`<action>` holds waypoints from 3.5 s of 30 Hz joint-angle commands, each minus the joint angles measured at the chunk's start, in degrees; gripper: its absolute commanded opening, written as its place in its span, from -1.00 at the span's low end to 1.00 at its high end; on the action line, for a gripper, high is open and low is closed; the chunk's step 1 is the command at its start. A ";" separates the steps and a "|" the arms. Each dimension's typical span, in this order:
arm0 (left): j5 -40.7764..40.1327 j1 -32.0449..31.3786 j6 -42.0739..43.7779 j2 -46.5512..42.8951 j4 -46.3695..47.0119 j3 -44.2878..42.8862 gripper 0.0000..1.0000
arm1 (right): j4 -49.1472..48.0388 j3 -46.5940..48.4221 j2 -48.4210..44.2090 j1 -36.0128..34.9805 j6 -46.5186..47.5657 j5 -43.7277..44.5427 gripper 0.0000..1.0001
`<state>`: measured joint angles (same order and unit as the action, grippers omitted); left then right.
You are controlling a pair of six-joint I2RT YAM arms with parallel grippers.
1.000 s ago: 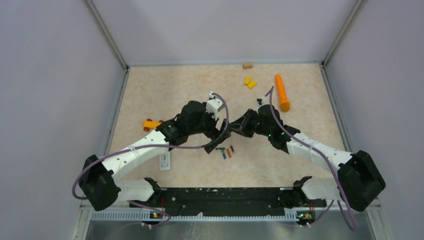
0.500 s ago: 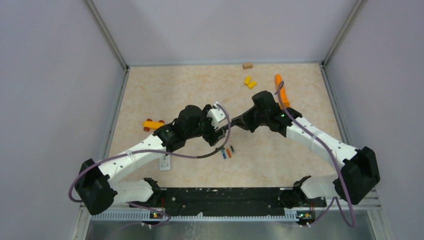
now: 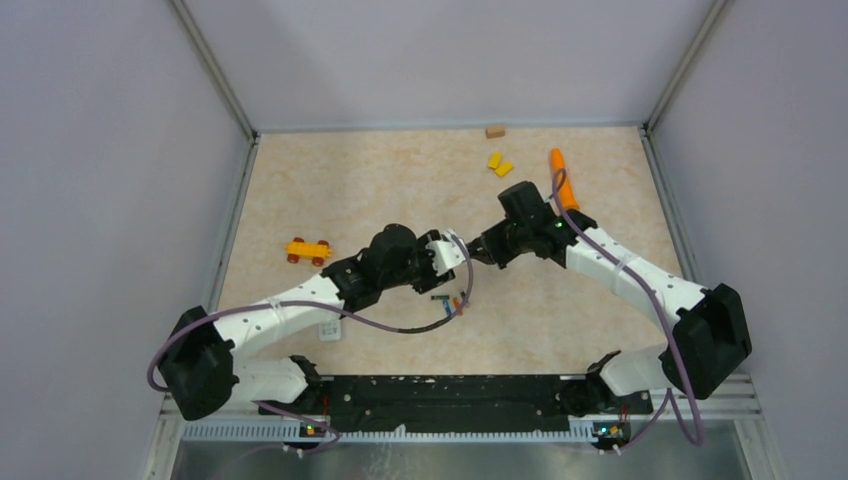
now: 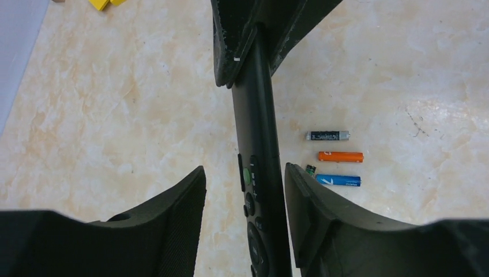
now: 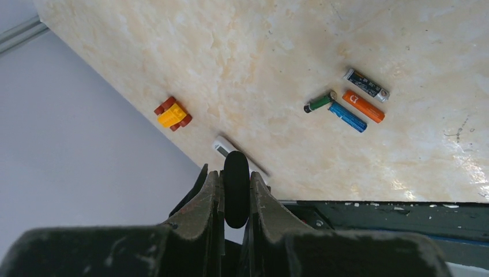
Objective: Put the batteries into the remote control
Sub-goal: Adjust the remote control.
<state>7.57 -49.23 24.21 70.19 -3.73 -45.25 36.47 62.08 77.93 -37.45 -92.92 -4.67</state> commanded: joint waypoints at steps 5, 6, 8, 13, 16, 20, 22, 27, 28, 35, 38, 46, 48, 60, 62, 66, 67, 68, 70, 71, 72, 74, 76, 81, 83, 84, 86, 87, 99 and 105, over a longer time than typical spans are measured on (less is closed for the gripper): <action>-5.33 -0.78 3.51 2.64 6.19 -0.21 -0.73 | -4.08 2.32 0.25 -0.09 2.08 -2.43 -1.00; -5.57 -0.78 2.99 2.85 5.37 -0.81 -0.91 | -7.03 1.73 0.25 0.12 4.13 -3.45 -1.00; -5.74 -0.78 0.90 3.31 4.20 -1.90 -1.00 | -11.64 0.93 0.69 0.91 10.15 -6.50 -0.88; -3.22 -0.61 -3.31 2.11 1.48 -2.55 -1.00 | -13.72 -1.18 -1.83 3.08 29.71 -7.59 -0.05; 0.49 -0.45 -5.22 0.62 0.13 -2.61 -1.00 | -17.59 -5.82 -8.48 5.05 37.77 -7.60 0.38; 5.27 0.03 -6.74 -1.02 -0.97 -2.84 -1.00 | -27.09 -13.50 -19.59 9.28 43.52 -11.67 0.68; 7.11 0.32 -7.99 -1.62 -1.91 -3.66 -1.00 | -30.91 -15.41 -23.63 10.63 47.60 -13.40 0.77; 18.63 4.67 -15.36 0.17 -10.77 -12.14 -1.00 | -38.42 -17.74 -28.22 10.73 63.06 -25.53 0.79; 23.37 6.21 -16.45 1.05 -12.65 -13.94 -1.00 | -38.89 -17.98 -28.55 10.71 65.38 -27.89 0.79; 45.80 12.21 -17.76 2.97 -18.55 -19.66 -0.98 | -41.44 -16.07 -26.38 10.73 75.52 -39.93 0.79; 47.89 12.19 -17.45 1.41 -18.63 -19.86 -0.87 | -41.50 -13.46 -22.55 10.64 76.18 -47.80 0.75; 49.79 12.23 -16.99 -0.68 -18.05 -19.85 -0.56 | -39.05 -9.52 -17.96 6.55 80.78 -52.35 0.36; 50.03 12.21 -17.28 -0.97 -17.71 -19.98 -0.52 | -38.22 -8.31 -16.76 5.72 81.17 -53.23 0.05; 33.81 12.18 -38.31 -10.42 1.31 -15.43 0.63 | -45.87 -6.25 -17.42 5.40 67.54 -43.14 -1.00; 26.04 12.21 -45.23 -12.76 7.17 -12.48 0.87 | -49.84 -6.61 -18.30 5.71 62.21 -40.29 -1.00; 17.28 12.28 -56.04 -15.70 16.11 -8.14 0.97 | -58.49 -9.17 -20.20 5.81 52.81 -34.96 -1.00; 15.53 12.36 -58.28 -16.09 16.57 -7.95 0.97 | -59.88 -9.90 -20.84 5.81 51.05 -33.39 -1.00; 13.74 12.36 -60.33 -16.40 16.64 -8.01 0.97 | -61.30 -10.64 -22.03 5.81 49.37 -31.51 -1.00; 10.34 12.40 -64.16 -16.96 17.06 -8.09 0.97 | -65.83 -13.01 -23.90 5.80 45.56 -27.19 -1.00; 8.87 12.41 -65.75 -17.15 17.74 -7.95 0.97 | -67.81 -14.17 -24.83 5.81 43.59 -25.42 -1.00; 7.76 12.35 -67.51 -17.27 18.48 -7.80 0.97 | -69.14 -15.18 -25.53 5.79 41.89 -23.55 -1.00; 6.67 12.36 -70.99 -17.01 21.24 -7.22 0.97 | -71.40 -16.70 -26.30 5.81 38.65 -20.68 -1.00; 7.51 12.37 -74.50 -16.33 26.59 -6.07 0.93 | -73.40 -17.88 -26.27 5.81 36.11 -18.98 -1.00; 12.43 12.37 -85.81 -12.74 44.20 -3.24 0.64 | -77.57 -21.04 -25.21 5.81 29.86 -15.11 -1.00; 15.04 12.24 -90.30 -10.65 49.08 -3.21 0.53 | -79.39 -22.98 -24.95 5.73 27.01 -13.01 -1.00; 15.67 12.21 -91.66 -9.74 50.86 -3.19 0.49 | -80.25 -23.58 -24.63 5.72 25.99 -12.30 -1.00; 15.74 12.14 -93.13 -8.33 52.90 -3.09 0.39 | -81.69 -23.82 -23.34 5.64 25.00 -12.42 -1.00; 15.35 12.10 -93.46 -7.79 53.07 -3.06 0.30 | -81.57 -23.65 -22.79 5.57 24.77 -12.73 -1.00; 14.92 12.04 -91.51 -7.01 48.36 -3.70 -1.00 | -76.73 -23.07 -21.71 5.02 26.32 -13.29 -0.85; 13.01 12.10 -87.75 -8.90 43.84 -4.44 -1.00 | -70.99 -20.08 -20.56 5.00 30.91 -17.58 0.43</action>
<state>20.12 -36.86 -66.11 63.86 39.81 -48.16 -38.33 38.70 56.27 -32.14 -65.89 -19.70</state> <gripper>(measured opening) 0.227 0.671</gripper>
